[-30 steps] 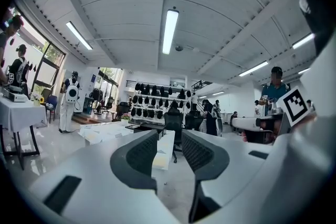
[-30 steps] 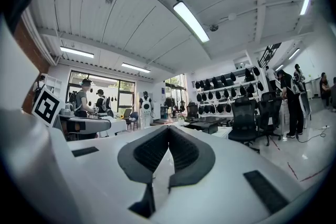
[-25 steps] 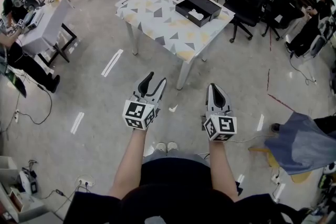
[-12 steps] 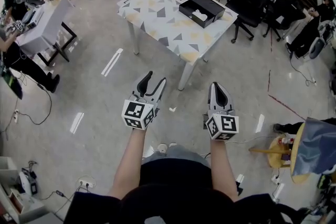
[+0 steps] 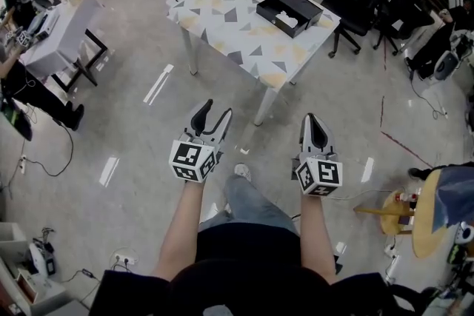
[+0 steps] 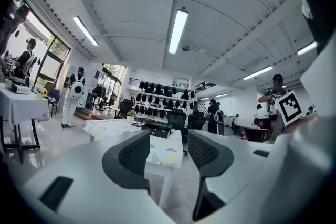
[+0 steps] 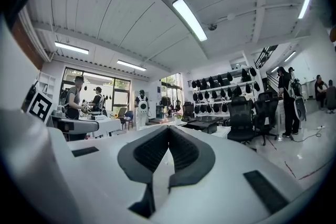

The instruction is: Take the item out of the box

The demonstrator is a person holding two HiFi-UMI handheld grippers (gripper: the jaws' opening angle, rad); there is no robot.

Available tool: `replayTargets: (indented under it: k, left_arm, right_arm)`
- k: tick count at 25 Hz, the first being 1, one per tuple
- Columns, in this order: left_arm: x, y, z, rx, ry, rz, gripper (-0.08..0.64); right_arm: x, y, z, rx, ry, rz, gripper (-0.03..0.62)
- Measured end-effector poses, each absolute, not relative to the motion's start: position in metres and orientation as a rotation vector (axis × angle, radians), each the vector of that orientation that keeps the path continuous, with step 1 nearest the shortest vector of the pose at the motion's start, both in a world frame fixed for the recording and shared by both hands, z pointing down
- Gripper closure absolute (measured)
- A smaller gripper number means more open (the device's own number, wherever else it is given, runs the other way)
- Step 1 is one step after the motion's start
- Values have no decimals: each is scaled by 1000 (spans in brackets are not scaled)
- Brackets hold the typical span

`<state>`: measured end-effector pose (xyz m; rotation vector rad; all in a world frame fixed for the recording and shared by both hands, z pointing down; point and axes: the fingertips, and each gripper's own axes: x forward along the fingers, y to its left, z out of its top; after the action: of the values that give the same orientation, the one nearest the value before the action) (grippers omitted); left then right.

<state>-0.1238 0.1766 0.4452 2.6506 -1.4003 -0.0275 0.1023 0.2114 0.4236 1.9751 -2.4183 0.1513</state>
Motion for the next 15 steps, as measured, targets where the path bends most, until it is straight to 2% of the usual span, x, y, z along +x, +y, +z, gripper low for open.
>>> replayTargets:
  k: [15]
  left_arm:
    - [-138, 71, 451, 2682, -1422, -22, 337]
  right_arm:
    - [104, 97, 425, 1992, -2422, 78, 589]
